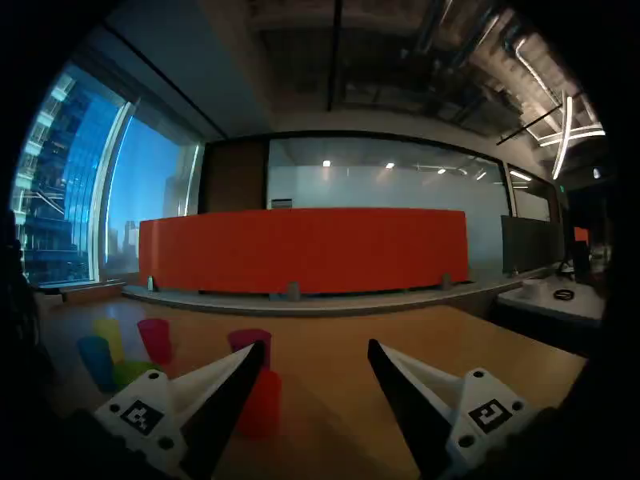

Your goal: Pour water

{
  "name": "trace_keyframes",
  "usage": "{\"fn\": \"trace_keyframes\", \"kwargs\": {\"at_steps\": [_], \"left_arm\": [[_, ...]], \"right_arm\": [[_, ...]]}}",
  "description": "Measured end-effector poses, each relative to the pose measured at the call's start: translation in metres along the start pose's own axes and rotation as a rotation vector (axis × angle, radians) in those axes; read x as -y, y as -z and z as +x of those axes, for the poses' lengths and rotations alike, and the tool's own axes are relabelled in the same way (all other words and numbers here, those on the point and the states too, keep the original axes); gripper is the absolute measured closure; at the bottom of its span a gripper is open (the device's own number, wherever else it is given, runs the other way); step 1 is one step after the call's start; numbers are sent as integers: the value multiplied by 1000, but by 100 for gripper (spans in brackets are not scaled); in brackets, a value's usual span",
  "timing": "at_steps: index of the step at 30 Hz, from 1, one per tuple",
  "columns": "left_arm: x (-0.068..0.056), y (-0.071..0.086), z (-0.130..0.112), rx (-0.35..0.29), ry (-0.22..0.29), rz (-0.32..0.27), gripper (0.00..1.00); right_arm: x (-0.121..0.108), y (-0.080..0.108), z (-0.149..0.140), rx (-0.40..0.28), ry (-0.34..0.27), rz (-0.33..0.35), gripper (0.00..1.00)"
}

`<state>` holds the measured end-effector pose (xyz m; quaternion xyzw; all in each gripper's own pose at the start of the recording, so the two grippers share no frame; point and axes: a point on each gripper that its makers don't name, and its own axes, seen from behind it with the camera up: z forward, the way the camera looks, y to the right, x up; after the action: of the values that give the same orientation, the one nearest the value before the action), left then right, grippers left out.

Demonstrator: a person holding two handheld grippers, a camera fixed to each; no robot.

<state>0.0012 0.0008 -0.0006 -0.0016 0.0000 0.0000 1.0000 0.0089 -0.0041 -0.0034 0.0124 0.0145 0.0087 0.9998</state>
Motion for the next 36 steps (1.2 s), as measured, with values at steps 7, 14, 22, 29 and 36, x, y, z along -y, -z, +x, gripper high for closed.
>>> {"fn": "trace_keyframes", "kwargs": {"at_steps": [7,14,22,29,36], "left_arm": [[0,0,0,0,0,0,16],[0,0,0,0,0,0,16],[0,0,0,0,0,0,16],[0,-1,0,0,0,0,15],[0,0,0,0,0,0,16]], "right_arm": [[0,-2,-7,14,3,-3,1],[-1,-3,-10,29,13,-6,0],[0,-3,-10,30,17,-10,0],[0,-3,-10,31,17,-12,0],[0,-3,-10,32,17,-12,0]]}}
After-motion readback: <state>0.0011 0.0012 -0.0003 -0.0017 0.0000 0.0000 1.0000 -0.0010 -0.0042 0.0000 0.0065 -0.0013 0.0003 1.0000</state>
